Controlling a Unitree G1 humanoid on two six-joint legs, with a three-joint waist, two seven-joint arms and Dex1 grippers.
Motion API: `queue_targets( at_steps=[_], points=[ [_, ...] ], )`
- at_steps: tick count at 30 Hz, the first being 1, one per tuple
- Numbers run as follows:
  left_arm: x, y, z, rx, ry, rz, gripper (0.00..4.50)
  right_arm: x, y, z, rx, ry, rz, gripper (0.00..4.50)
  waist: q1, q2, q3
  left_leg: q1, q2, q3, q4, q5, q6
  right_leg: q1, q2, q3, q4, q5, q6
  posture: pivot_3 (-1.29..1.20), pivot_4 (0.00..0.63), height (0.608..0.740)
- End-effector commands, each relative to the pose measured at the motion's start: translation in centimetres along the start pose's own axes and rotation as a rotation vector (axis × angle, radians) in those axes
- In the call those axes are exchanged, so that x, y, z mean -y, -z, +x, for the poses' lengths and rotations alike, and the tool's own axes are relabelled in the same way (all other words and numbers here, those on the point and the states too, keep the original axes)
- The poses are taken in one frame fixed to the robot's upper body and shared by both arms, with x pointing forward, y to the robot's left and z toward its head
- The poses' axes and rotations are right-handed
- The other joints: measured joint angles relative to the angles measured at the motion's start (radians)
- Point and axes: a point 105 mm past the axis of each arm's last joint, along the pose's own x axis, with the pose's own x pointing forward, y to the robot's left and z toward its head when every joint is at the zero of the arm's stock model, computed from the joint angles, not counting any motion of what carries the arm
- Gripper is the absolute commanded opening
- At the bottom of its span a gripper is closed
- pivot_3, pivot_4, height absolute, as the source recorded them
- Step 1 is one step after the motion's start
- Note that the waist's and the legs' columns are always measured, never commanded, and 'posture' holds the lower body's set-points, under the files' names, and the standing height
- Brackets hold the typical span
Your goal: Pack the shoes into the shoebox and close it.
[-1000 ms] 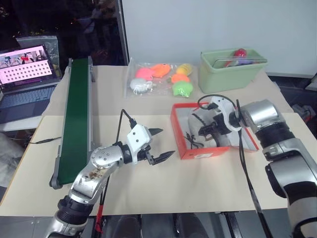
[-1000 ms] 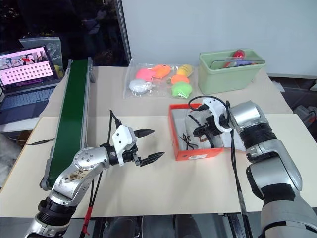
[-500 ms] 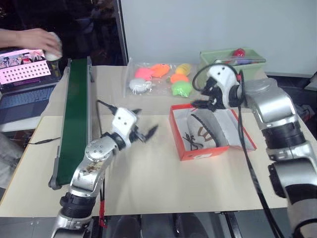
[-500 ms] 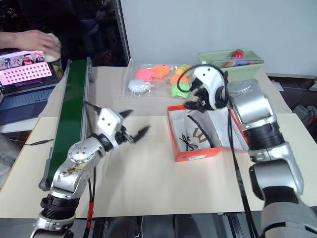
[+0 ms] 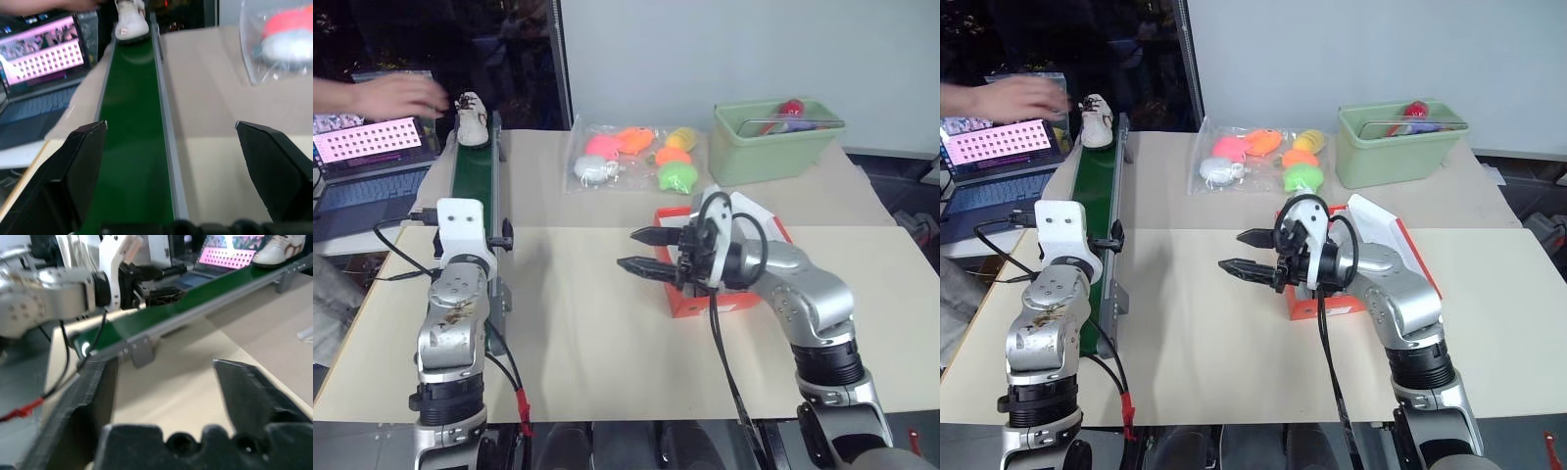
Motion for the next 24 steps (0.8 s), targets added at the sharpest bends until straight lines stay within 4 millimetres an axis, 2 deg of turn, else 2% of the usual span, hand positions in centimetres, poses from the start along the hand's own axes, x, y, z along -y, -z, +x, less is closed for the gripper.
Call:
queue_targets(
  at_steps=[1,7,24],
  points=[
    [-1.6,0.3,-0.2,0.005,-0.053,0.015,4.5,-0.3,1.4,0.3,-0.031,-0.033,-0.073,4.46,-0.002,0.0,0.0,0.0,0.0,0.0,0.0,0.0,0.0,0.0,0.0,0.0,0.0,0.0,0.0,0.0,0.15,0.729],
    [-2.4,1.1,-0.4,-0.023,-0.092,0.016,4.5,-0.1,1.9,0.9,-0.016,-0.033,-0.13,4.46,-0.004,-0.001,0.0,0.001,0.0,0.0,0.0,0.0,0.0,0.0,0.0,0.0,0.0,0.0,0.0,0.0,0.15,0.729],
    [-2.3,0.9,-0.3,-0.024,-0.088,0.009,4.5,-1.2,2.6,1.3,-0.049,-0.087,-0.142,4.46,-0.005,-0.001,-0.001,0.001,0.0,0.0,0.0,0.0,0.0,0.0,0.0,0.0,0.0,0.0,0.0,0.0,0.15,0.729]
  ],
)
